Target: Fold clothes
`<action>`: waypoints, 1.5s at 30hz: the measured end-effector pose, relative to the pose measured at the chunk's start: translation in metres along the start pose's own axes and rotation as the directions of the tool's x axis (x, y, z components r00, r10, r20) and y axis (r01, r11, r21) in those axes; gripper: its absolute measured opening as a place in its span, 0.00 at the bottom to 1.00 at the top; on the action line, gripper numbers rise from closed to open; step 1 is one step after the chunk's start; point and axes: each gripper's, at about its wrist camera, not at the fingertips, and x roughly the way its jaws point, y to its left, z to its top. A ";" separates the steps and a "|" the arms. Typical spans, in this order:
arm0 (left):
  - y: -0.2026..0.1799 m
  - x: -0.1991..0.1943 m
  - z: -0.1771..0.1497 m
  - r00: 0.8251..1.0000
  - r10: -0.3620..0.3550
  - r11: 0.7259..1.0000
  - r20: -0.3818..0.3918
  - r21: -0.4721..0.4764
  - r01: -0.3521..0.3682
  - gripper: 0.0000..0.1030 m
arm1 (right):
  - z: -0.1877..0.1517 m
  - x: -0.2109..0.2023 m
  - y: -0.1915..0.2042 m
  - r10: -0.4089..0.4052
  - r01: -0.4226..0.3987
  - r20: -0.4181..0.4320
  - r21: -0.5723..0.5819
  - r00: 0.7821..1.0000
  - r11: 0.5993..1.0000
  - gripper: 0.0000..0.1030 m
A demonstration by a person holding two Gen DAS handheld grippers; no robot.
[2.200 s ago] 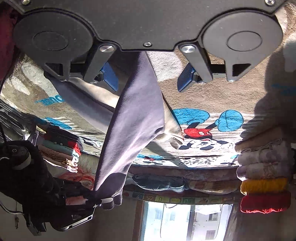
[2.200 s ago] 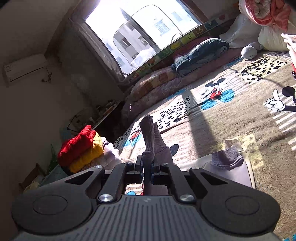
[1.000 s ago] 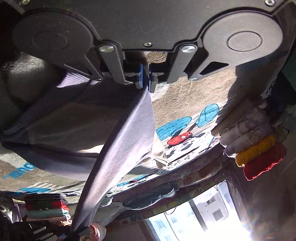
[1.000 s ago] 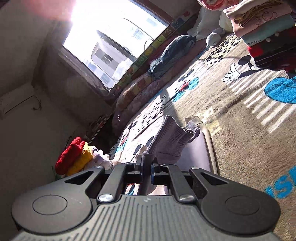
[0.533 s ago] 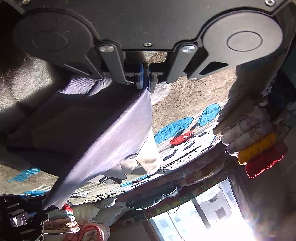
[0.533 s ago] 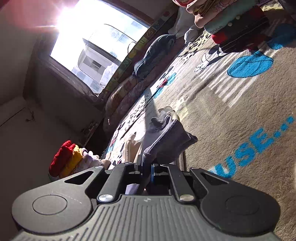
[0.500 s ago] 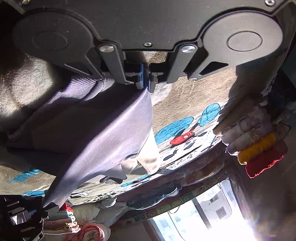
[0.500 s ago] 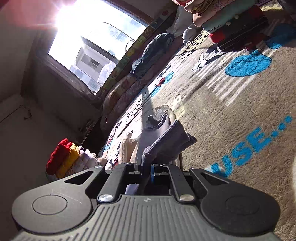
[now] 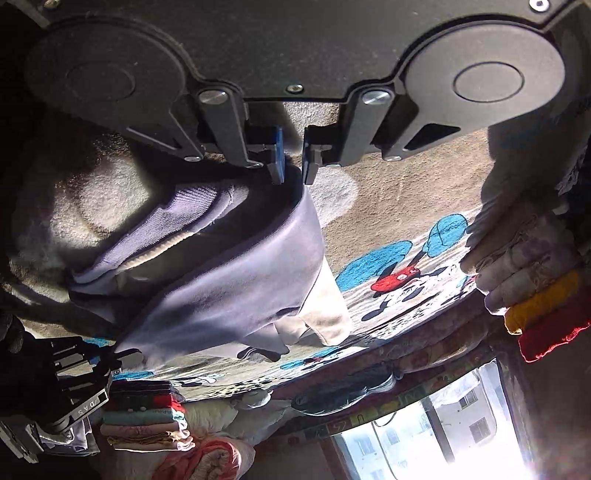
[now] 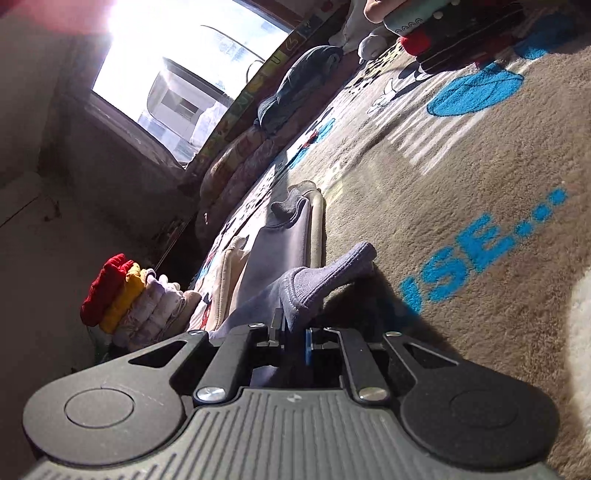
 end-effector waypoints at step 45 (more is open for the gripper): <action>0.064 0.259 0.198 0.987 -0.139 0.990 -0.080 -0.015 0.138 0.17 | -0.005 0.019 -0.024 -0.001 0.005 -0.033 0.124 0.999 0.992 0.09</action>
